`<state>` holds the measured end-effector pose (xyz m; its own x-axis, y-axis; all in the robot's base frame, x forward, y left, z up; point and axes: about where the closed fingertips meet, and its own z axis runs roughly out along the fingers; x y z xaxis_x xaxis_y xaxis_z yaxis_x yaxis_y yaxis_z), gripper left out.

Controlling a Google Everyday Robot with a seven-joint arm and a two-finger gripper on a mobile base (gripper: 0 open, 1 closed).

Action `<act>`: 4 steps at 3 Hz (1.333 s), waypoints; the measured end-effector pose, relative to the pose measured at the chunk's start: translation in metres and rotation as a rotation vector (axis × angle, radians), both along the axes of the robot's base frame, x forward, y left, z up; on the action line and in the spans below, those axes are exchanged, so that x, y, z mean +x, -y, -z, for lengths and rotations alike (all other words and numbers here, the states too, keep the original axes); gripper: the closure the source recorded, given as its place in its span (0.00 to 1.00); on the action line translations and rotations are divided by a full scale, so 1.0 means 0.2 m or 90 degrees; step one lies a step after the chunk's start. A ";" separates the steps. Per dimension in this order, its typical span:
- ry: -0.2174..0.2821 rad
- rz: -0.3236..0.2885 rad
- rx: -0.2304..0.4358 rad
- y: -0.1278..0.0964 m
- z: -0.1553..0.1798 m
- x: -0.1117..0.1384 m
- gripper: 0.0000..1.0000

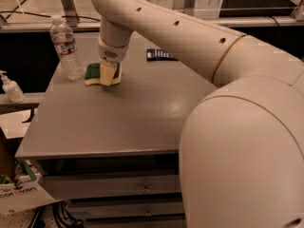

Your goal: Move sponge near water bottle

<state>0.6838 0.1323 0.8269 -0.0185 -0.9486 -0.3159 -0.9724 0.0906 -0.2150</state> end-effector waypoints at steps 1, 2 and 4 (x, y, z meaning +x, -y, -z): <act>-0.002 -0.001 -0.006 0.01 0.00 -0.01 0.00; -0.017 0.003 0.007 0.04 -0.04 -0.03 0.00; -0.074 0.022 0.089 0.24 -0.29 -0.06 0.00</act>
Offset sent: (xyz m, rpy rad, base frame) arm -0.0099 -0.0178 0.0242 0.0414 0.0520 -0.0177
